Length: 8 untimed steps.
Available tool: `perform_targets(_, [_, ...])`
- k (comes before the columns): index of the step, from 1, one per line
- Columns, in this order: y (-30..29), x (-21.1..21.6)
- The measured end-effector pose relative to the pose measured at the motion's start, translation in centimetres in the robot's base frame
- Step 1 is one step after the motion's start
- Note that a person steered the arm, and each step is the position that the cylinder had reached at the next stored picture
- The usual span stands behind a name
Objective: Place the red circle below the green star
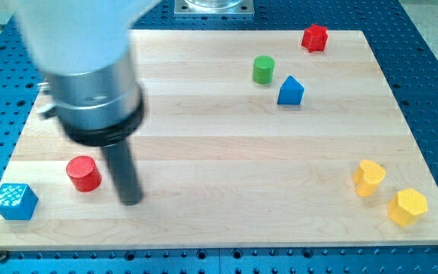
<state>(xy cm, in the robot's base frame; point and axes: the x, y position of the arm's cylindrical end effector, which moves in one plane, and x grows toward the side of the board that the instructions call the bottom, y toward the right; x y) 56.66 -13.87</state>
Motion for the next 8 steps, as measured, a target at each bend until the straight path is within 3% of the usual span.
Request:
perform_targets(1, [-3.7,-1.0])
perform_targets(3, [-4.7,-6.3])
perform_targets(4, [-5.4,-4.0])
perform_targets(5, [-9.1,-4.6])
perform_targets(6, [-6.1,-8.7])
perform_targets(7, [0.6,-12.1])
perform_targets(8, [1.5,-13.4])
